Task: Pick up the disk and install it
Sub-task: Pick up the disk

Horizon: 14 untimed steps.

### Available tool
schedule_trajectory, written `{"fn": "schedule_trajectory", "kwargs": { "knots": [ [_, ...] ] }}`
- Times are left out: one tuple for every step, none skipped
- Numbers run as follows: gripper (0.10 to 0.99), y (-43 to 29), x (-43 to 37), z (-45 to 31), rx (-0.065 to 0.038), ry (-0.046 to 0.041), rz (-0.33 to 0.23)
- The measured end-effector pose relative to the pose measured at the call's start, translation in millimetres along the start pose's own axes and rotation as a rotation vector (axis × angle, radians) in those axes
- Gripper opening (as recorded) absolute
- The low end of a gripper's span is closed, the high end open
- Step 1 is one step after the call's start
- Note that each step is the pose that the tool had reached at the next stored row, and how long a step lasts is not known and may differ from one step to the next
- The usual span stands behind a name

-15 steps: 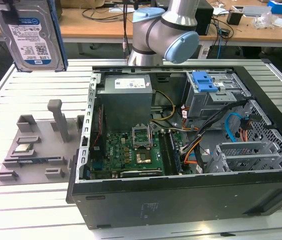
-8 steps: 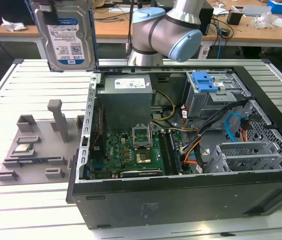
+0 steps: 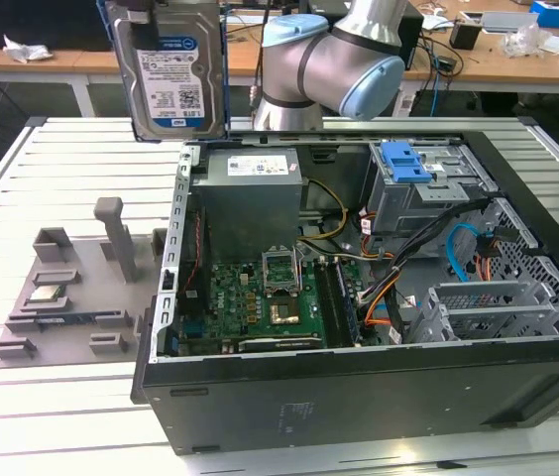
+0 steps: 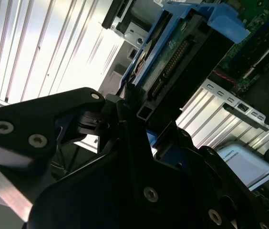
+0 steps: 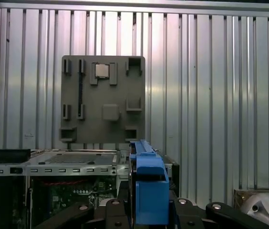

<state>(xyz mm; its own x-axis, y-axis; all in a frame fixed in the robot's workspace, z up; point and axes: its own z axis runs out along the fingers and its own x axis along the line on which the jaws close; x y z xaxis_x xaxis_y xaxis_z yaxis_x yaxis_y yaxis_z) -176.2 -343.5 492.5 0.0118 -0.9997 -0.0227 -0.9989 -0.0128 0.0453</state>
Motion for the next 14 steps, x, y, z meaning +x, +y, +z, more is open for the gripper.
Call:
{"fn": "schedule_trajectory", "kwargs": {
  "knots": [
    [0.369, -5.0, 0.0, -0.2, 0.000, 0.0000, 0.000],
    [0.369, -9.7, 0.0, -0.5, 0.000, 0.0001, 0.000],
    [0.369, -13.4, 0.0, -0.6, 0.000, 0.0000, 0.000],
    [0.369, -17.3, 0.0, -0.8, 0.000, 0.0000, 0.000],
    [0.369, -19.6, 0.0, -0.9, 0.000, 0.0000, 0.000],
    [0.369, -22.1, 0.0, -1.0, 0.000, 0.0000, 0.000],
    [0.369, -25.0, 0.1, -1.1, 0.000, 0.0000, 0.000],
    [0.369, -27.2, 0.1, -1.2, 0.000, 0.0000, 0.000],
    [0.369, -32.4, 0.1, -1.5, 0.000, 0.0000, 0.000],
    [0.369, -36.4, 0.1, -1.6, 0.000, 0.0000, 0.000],
    [0.369, -39.1, 0.2, -1.8, 0.000, 0.0000, 0.000],
    [0.369, -42.1, 0.2, -1.9, 0.000, 0.0000, 0.000],
    [0.369, -46.0, 0.2, -2.1, 0.000, 0.0000, 0.000],
    [0.369, -50.9, 0.3, -2.3, 0.000, 0.0000, 0.000]
  ]
}}
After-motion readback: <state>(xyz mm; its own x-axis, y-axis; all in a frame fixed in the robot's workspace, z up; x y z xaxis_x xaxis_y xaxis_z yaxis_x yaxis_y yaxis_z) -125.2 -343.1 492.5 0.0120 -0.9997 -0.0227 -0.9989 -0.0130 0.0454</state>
